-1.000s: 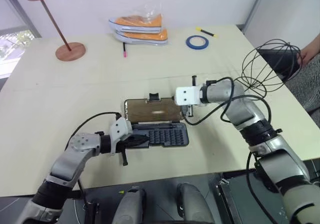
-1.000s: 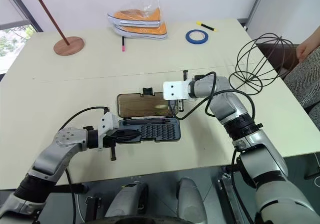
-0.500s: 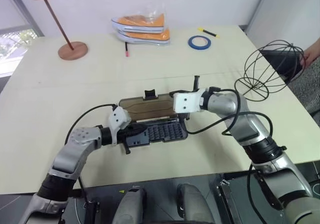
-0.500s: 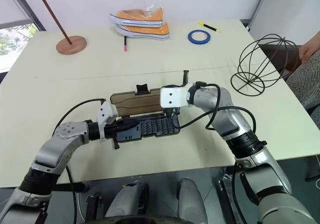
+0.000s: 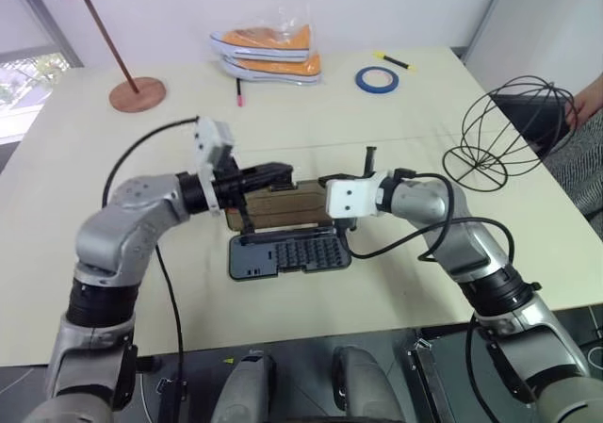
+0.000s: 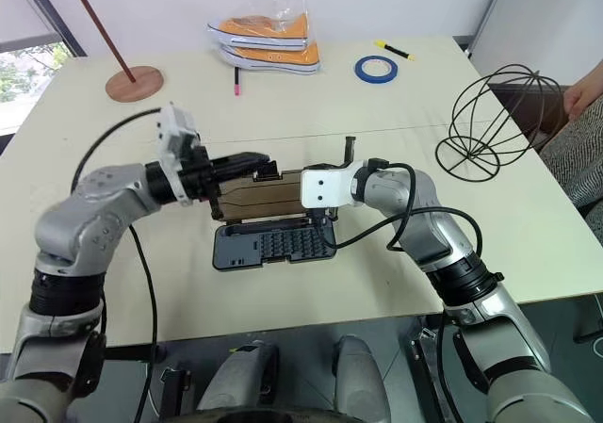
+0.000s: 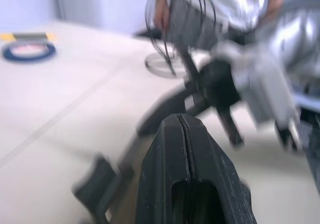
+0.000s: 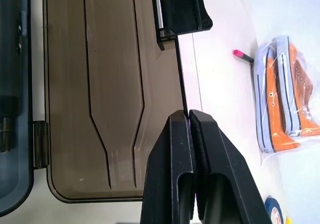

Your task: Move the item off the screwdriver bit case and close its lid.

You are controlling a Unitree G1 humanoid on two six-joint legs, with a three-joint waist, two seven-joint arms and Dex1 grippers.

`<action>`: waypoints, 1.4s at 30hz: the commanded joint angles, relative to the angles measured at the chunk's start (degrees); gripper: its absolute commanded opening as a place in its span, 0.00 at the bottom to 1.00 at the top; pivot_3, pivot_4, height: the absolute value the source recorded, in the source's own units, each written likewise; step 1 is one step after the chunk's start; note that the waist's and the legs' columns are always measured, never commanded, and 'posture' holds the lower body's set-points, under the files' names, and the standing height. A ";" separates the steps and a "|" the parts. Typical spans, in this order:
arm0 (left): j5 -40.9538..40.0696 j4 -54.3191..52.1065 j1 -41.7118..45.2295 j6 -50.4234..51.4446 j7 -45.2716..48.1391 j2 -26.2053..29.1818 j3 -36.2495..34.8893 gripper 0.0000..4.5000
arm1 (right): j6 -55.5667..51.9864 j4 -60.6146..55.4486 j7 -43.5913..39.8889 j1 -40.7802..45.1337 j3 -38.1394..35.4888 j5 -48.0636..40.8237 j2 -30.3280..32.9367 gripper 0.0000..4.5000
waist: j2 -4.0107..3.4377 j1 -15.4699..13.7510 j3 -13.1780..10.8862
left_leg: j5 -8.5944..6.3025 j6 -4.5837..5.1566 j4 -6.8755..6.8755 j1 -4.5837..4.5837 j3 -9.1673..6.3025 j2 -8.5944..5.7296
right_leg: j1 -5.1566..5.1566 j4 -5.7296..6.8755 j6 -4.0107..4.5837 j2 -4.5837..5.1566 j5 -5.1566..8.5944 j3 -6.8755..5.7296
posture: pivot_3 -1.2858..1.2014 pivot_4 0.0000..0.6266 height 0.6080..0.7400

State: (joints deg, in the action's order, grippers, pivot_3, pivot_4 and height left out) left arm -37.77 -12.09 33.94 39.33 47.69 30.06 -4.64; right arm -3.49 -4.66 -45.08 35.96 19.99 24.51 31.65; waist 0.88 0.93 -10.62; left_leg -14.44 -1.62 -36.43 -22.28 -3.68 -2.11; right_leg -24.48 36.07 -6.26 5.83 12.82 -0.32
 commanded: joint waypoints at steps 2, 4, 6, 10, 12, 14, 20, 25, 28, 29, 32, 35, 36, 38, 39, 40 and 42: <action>2.14 8.64 5.33 -3.42 -4.02 1.19 -5.63 0.00 | 0.38 -2.00 0.09 0.62 -0.67 -0.36 -0.07 0.00 | 0.00 0.13 0.00 | 0.00 0.00 -0.03 -0.01 0.01 -0.01 | 0.00 0.00 0.00 0.00 0.00 -0.01 | 0.52 0.24 1.00; 4.01 12.98 5.77 -5.77 -3.79 2.25 -6.21 0.00 | 0.18 -1.98 -0.11 0.56 -0.64 -0.40 -0.10 0.00 | 0.00 0.28 0.00 | 0.00 0.00 -0.01 0.00 0.02 -0.01 | 0.00 -0.01 0.00 0.00 0.00 0.00 | 0.52 0.24 1.00; 6.25 17.43 5.61 -8.60 -3.04 3.23 -6.02 0.00 | 0.02 -1.92 -0.21 0.58 -0.63 -0.38 -0.16 0.00 | 0.00 0.19 0.00 | 0.00 0.00 0.01 0.00 0.01 -0.01 | -0.01 -0.01 0.00 0.00 0.00 0.00 | 0.52 0.24 1.00; 11.73 25.11 4.12 -15.25 -0.57 4.45 -3.71 0.00 | -0.13 -1.85 -0.21 0.75 -0.66 -0.38 -0.23 0.00 | 0.00 0.07 0.00 | 0.00 0.00 0.00 -0.02 0.02 -0.02 | -0.01 -0.02 -0.01 0.00 0.00 0.00 | 0.52 0.24 1.00; 14.25 28.60 2.80 -18.57 1.18 4.47 -2.27 0.00 | -0.24 -1.88 -0.20 0.87 -0.75 -0.37 -0.18 0.00 | 0.00 0.00 0.00 | 0.00 0.00 0.00 -0.02 0.02 -0.02 | -0.01 -0.02 -0.01 0.00 0.00 0.00 | 0.52 0.24 1.00; 15.80 31.32 2.22 -20.66 2.23 4.22 -1.42 0.00 | -0.35 -1.94 -0.21 0.90 -0.76 -0.36 -0.16 0.00 | 0.00 0.02 0.00 | 0.00 0.00 0.00 -0.02 0.02 -0.02 | -0.01 -0.02 0.00 0.00 0.00 0.00 | 0.52 0.24 1.00; 17.76 37.47 1.04 -22.74 6.22 3.49 0.44 0.00 | -1.44 -2.35 -0.50 0.86 -0.87 -0.68 -0.34 0.00 | 0.01 0.03 -0.01 | 0.00 0.00 -0.02 -0.04 0.02 -0.02 | -0.02 -0.01 -0.01 0.00 -0.01 -0.01 | 0.52 0.24 1.00; 17.24 37.06 -0.11 -20.62 9.39 3.01 1.48 0.00 | -1.40 -2.13 -0.43 1.06 -0.91 -0.68 -0.33 0.00 | 0.01 0.02 -0.01 | 0.00 0.00 -0.02 -0.04 0.02 -0.02 | -0.02 0.00 -0.01 0.00 -0.01 -0.01 | 0.52 0.24 1.00; 17.78 34.72 -2.08 -20.12 11.07 2.88 2.95 0.00 | -1.42 -2.08 -0.40 1.13 -0.84 -0.69 -0.44 0.00 | 0.01 0.10 -0.01 | 0.00 0.00 -0.03 -0.04 0.02 -0.01 | -0.02 0.01 -0.01 0.00 -0.01 -0.01 | 0.52 0.24 1.00; 17.81 34.33 -2.36 -19.95 11.11 2.72 3.01 0.00 | -1.46 -2.11 -0.41 1.15 -0.83 -0.69 -0.48 0.00 | 0.01 0.07 -0.01 | 0.00 0.00 -0.02 -0.04 0.02 -0.01 | -0.02 0.01 -0.01 0.00 -0.01 -0.01 | 0.52 0.24 1.00; 17.59 33.50 -2.57 -19.43 10.76 2.15 3.07 0.00 | -1.63 -2.21 -0.63 1.11 -0.82 -0.86 -0.49 0.00 | 0.01 0.01 -0.01 | 0.00 0.00 -0.04 -0.04 0.01 -0.01 | -0.02 0.02 -0.01 0.00 -0.01 -0.01 | 0.52 0.24 1.00; 17.33 32.76 -2.77 -18.90 10.64 1.51 3.11 0.00 | -1.91 -2.56 -0.99 0.81 -0.79 -1.11 -0.46 0.00 | 0.01 0.00 -0.01 | 0.00 0.00 -0.06 -0.05 0.01 -0.01 | -0.02 0.03 -0.01 0.00 -0.01 -0.01 | 0.52 0.24 1.00; 17.44 32.75 -2.76 -18.95 10.57 1.36 3.14 0.00 | -1.90 -2.54 -1.02 0.80 -0.78 -1.14 -0.43 0.00 | 0.01 -0.01 -0.01 | 0.00 0.00 -0.06 -0.05 0.01 -0.01 | -0.02 0.02 -0.01 0.00 -0.01 -0.01 | 0.52 0.24 1.00; 17.70 32.81 -2.68 -19.02 10.42 1.12 3.07 0.00 | -1.92 -2.59 -1.09 0.81 -0.79 -1.26 -0.37 0.00 | 0.01 -0.02 -0.01 | 0.00 0.00 -0.07 -0.05 0.01 -0.01 | -0.02 0.03 -0.01 0.00 -0.01 -0.01 | 0.52 0.24 1.00; 17.81 32.87 -2.64 -19.09 10.36 1.03 3.03 0.00 | -1.98 -2.71 -1.16 0.80 -0.84 -1.36 -0.36 0.00 | 0.01 -0.02 -0.01 | 0.00 0.00 -0.07 -0.05 0.01 -0.01 | -0.02 0.03 -0.01 0.00 -0.01 -0.01 | 0.52 0.24 1.00; 17.89 32.95 -2.59 -19.17 10.29 0.95 3.01 0.00 | -2.04 -2.81 -1.22 0.80 -0.88 -1.41 -0.34 0.06 | 0.01 -0.02 -0.01 | 0.00 0.00 -0.07 -0.05 0.01 -0.01 | -0.02 0.03 -0.01 0.00 -0.01 -0.01 | 0.52 0.24 1.00; 17.98 33.08 -2.54 -19.28 10.21 0.87 3.00 0.00 | -2.12 -2.94 -1.30 0.80 -0.92 -1.45 -0.31 0.19 | 0.01 -0.03 -0.01 | 0.00 0.00 -0.08 -0.05 0.01 -0.01 | -0.02 0.03 -0.01 0.00 -0.01 -0.01 | 0.52 0.24 1.00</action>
State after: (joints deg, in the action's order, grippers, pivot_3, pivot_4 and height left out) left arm -19.70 22.72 30.99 20.77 57.79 30.92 -0.98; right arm -5.71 -4.77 -46.41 36.00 20.02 23.83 31.51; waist 0.89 0.90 -10.63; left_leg -14.44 -1.61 -36.51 -22.34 -3.67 -2.13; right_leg -24.50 36.10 -6.27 5.84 12.81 -0.33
